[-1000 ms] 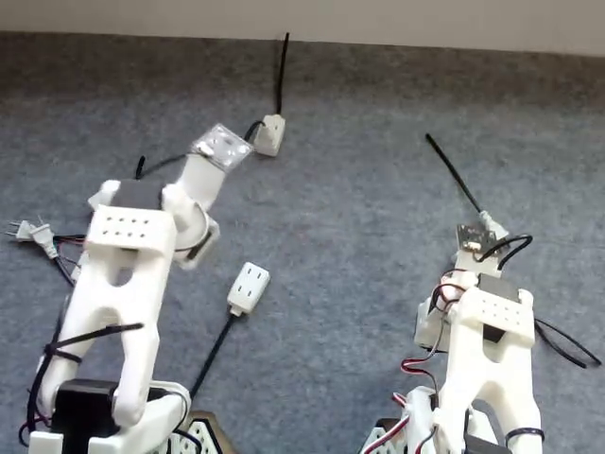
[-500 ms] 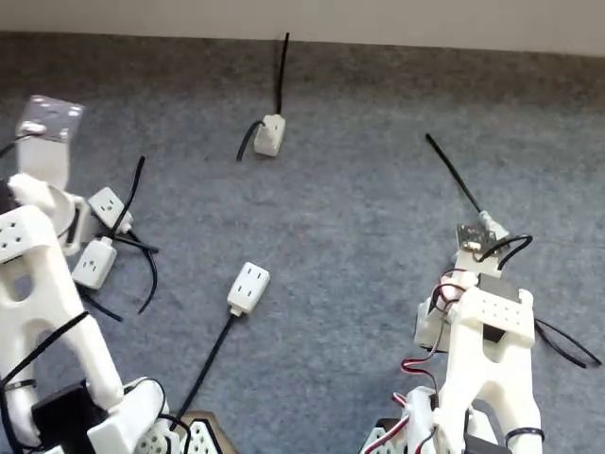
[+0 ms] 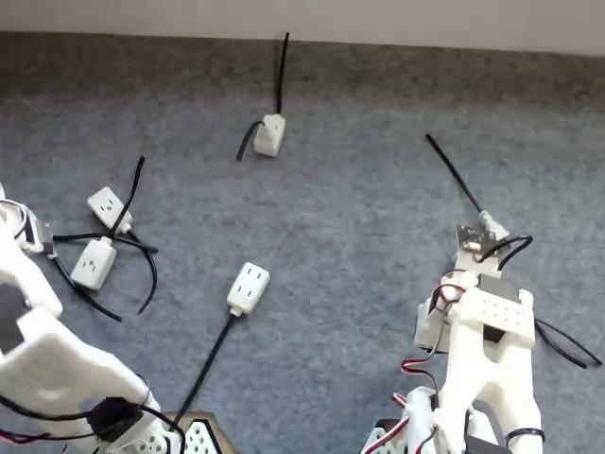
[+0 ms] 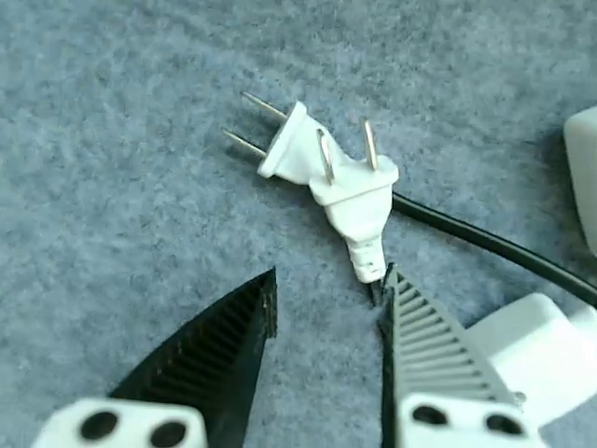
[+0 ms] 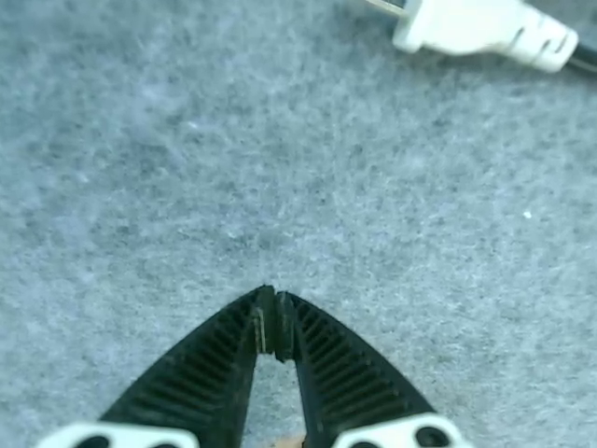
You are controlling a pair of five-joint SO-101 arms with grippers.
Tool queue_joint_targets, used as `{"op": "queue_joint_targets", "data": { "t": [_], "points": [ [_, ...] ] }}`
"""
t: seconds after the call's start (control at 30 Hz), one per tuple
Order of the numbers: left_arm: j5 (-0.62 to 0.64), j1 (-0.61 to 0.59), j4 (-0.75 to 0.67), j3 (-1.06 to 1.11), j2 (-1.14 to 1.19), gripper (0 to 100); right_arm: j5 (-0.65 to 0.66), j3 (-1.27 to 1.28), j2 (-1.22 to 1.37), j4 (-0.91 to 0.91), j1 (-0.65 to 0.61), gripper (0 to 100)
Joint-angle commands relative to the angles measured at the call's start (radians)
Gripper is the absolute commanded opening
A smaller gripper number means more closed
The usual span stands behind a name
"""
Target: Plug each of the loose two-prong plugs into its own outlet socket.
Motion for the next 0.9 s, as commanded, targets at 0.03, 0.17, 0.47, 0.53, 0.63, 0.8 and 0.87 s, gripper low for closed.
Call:
{"op": "queue_joint_targets", "data": {
  "t": [0.03, 0.17, 0.47, 0.53, 0.63, 0.8, 0.87],
  "points": [
    [0.018, 0.033, 0.069, -0.153, 0.093, 19, -0.006, -0.002, -0.005, -0.028, 0.004, 0.7],
    [0.133, 0.044, 0.071, -0.180, 0.122, 19, -0.006, -0.002, -0.005, -0.028, 0.004, 0.7],
    [0.150, 0.077, -0.011, -0.171, 0.130, 19, -0.005, -0.002, -0.005, -0.028, 0.004, 0.7],
    [0.193, 0.077, -0.044, -0.168, 0.131, 19, -0.005, -0.002, -0.005, -0.028, 0.004, 0.7],
    [0.219, 0.084, -0.095, -0.142, 0.153, 19, -0.005, -0.002, -0.005, -0.028, 0.004, 0.7],
    [0.219, 0.107, -0.114, -0.136, 0.205, 19, -0.005, -0.002, -0.005, -0.028, 0.004, 0.7],
    [0.219, 0.110, -0.109, -0.136, 0.213, 18, -0.005, -0.002, -0.005, -0.028, 0.004, 0.7]
  ]
}}
